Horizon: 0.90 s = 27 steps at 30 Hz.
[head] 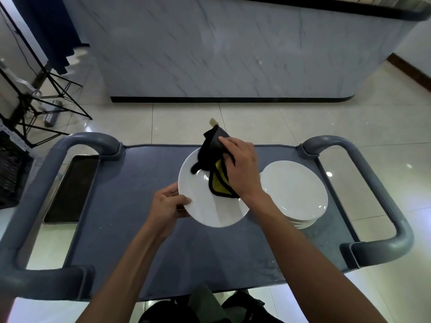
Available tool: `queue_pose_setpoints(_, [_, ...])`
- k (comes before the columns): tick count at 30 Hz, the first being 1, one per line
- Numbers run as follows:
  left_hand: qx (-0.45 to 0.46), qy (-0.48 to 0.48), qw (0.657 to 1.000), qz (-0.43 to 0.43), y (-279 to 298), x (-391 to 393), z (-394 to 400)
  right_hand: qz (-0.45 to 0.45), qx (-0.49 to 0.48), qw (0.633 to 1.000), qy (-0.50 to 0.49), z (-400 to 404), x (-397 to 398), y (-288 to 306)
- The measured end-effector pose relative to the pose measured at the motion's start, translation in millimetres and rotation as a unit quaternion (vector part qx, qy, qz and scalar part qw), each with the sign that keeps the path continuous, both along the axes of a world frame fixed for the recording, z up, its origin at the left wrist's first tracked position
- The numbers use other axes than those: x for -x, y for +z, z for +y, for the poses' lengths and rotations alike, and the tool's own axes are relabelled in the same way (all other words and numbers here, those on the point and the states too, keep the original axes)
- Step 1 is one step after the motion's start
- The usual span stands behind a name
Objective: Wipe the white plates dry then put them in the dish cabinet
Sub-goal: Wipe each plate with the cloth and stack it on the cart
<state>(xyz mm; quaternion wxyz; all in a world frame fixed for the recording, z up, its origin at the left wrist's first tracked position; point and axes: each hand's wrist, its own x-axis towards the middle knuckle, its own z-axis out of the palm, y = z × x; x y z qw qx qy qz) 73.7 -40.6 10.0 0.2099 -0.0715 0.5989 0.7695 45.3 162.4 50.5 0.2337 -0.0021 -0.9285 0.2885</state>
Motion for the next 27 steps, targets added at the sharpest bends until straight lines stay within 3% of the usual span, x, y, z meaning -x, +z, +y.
queue_pose_setpoints(6, [-0.015,0.076,0.997,-0.004,1.4,2.9,-5.5,-0.059,0.042,0.996,-0.045,12.6,-5.3,-4.8])
queue_pose_setpoints(12, [-0.052,0.131,0.990,-0.004,2.7,13.2,-8.1,-0.115,0.197,0.972,-0.064,8.7,-23.2,-10.9])
queue_pose_setpoints(22, [-0.060,0.105,0.992,0.034,2.9,22.2,-13.7,-0.112,0.313,0.939,-0.089,4.0,-32.8,-5.9])
queue_pose_setpoints(27, [-0.043,0.083,0.994,0.062,4.0,22.1,-12.4,-0.087,0.317,0.942,-0.070,14.8,-22.6,2.7])
